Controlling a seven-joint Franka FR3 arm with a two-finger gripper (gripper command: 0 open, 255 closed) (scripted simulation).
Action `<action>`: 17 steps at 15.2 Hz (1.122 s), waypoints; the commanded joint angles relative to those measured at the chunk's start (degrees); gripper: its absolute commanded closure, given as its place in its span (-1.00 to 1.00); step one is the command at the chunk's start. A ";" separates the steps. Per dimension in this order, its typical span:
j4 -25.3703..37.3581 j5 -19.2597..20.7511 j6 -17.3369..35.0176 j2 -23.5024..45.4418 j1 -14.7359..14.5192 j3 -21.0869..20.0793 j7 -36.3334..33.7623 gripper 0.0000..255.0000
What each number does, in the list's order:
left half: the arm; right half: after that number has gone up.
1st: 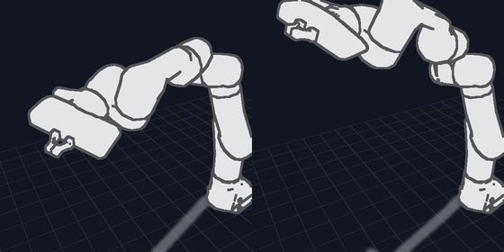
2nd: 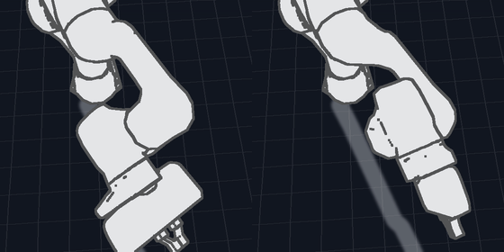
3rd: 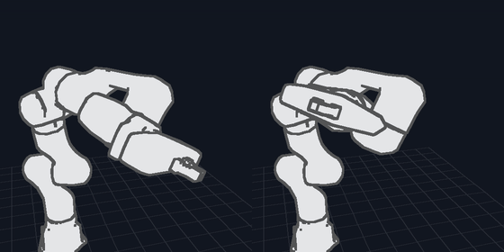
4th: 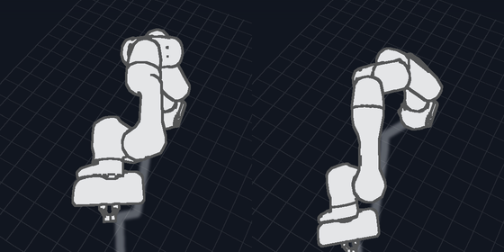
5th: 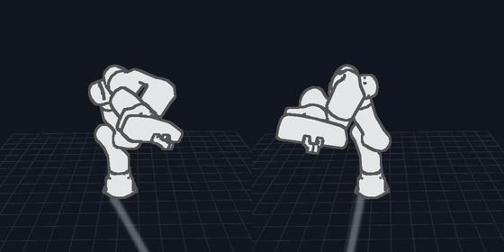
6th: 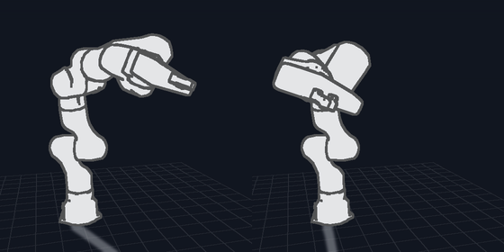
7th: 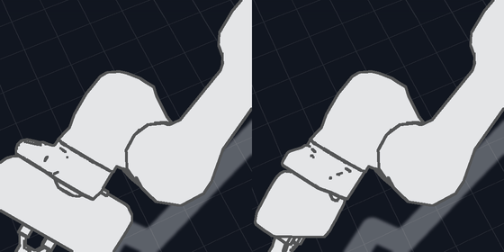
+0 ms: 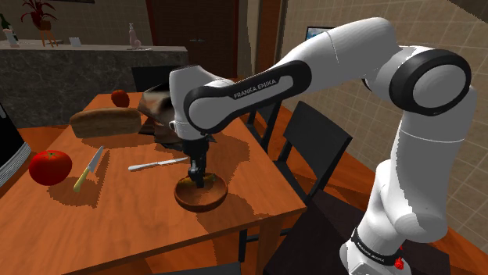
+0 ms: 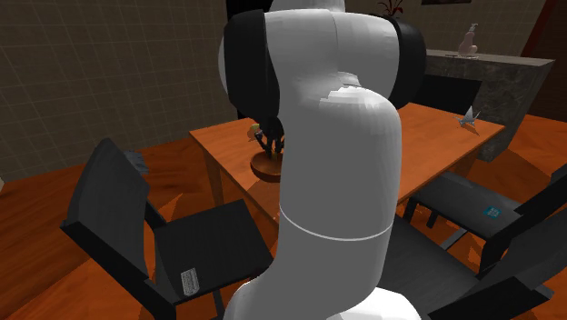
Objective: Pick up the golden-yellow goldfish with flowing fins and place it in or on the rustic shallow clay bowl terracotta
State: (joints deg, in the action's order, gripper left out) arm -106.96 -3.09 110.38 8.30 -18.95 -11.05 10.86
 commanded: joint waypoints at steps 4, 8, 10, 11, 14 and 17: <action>-0.08 0.00 0.14 0.03 -0.01 0.00 -0.01 1.00; -0.08 0.00 0.14 0.03 -0.01 0.00 -0.01 -1.00; -0.08 0.00 0.14 0.03 -0.01 0.00 -0.01 -1.00; -0.08 0.00 0.14 0.03 -0.01 0.00 -0.01 -1.00; 4.85 -0.03 -5.49 -0.67 0.19 0.11 0.02 -1.00; 6.27 -0.02 -6.99 -0.74 0.23 0.14 0.01 -1.00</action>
State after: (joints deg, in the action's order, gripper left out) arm -100.94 -3.09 103.83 7.69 -18.73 -10.91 10.88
